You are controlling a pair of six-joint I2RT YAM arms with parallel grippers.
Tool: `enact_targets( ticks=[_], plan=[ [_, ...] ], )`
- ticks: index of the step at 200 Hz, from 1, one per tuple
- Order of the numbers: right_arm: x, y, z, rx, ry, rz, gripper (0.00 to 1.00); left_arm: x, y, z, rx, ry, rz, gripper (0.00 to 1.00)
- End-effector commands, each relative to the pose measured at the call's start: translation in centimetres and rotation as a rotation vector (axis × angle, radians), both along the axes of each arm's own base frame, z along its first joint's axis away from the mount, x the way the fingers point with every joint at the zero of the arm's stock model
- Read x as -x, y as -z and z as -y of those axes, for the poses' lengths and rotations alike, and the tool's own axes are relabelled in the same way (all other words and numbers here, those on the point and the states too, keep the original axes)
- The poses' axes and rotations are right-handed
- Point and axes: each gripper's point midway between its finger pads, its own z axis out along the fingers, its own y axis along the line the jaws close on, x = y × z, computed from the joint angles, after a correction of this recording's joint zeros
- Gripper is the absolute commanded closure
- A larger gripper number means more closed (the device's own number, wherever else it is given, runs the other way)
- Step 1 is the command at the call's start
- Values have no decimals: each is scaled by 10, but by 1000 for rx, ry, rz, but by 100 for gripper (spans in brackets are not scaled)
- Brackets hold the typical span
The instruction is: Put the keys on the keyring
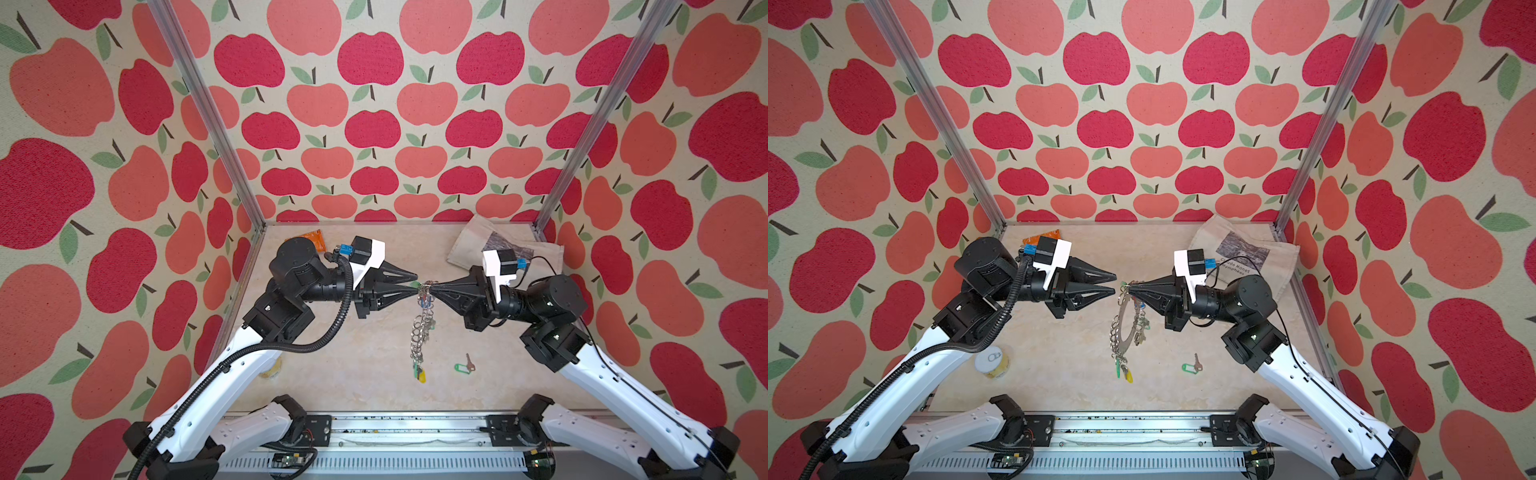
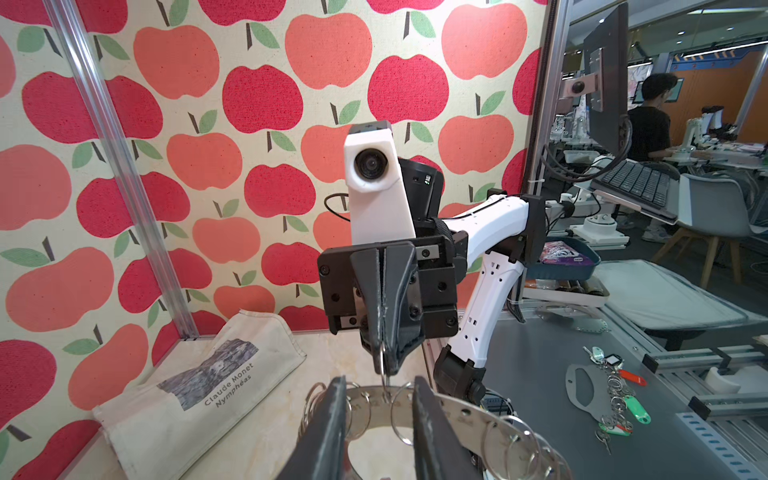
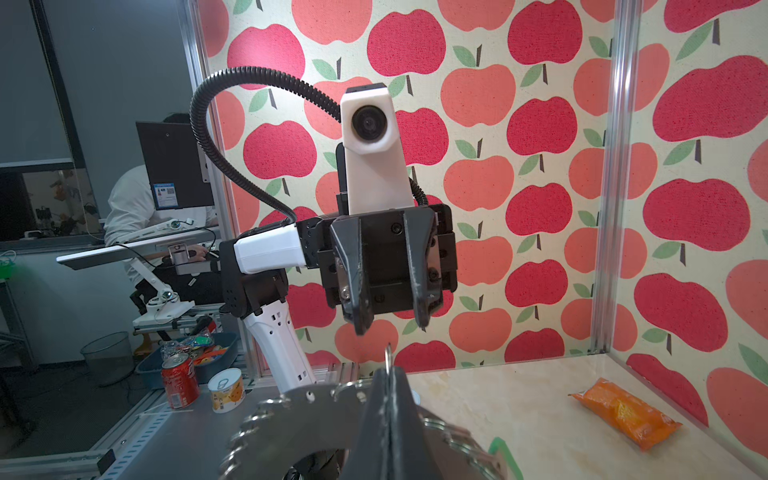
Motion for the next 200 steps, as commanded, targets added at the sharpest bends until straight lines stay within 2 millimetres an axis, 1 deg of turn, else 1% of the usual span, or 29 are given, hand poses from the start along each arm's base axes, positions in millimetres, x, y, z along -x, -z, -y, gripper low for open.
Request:
enact_targets(
  ticks=[1,18,54,56,61,91,108,140,182,200],
  plan=[
    [5,-16,7,-63,-4,45,100,3,-5,3,29,56,-21,72],
    [5,-17,7,-66,-2,48,100,2,-3,5,26,64,-35,75],
    [5,-17,6,-58,-1,52,100,4,-5,5,32,75,-44,76],
    [5,-17,7,-58,-1,50,100,0,0,10,21,76,-59,76],
    [5,-16,7,-57,2,52,100,-2,2,11,17,78,-65,75],
    [3,-15,7,-53,18,53,100,1,4,14,8,98,-74,76],
    [2,-16,7,-56,25,60,100,0,8,17,-5,103,-92,76],
    [3,-17,7,-55,22,60,100,0,12,19,-15,104,-106,83],
    [1,-19,8,-61,36,66,100,2,13,19,-15,110,-109,87],
    [0,-19,7,-64,37,67,100,3,12,19,-14,113,-105,92]
  ],
)
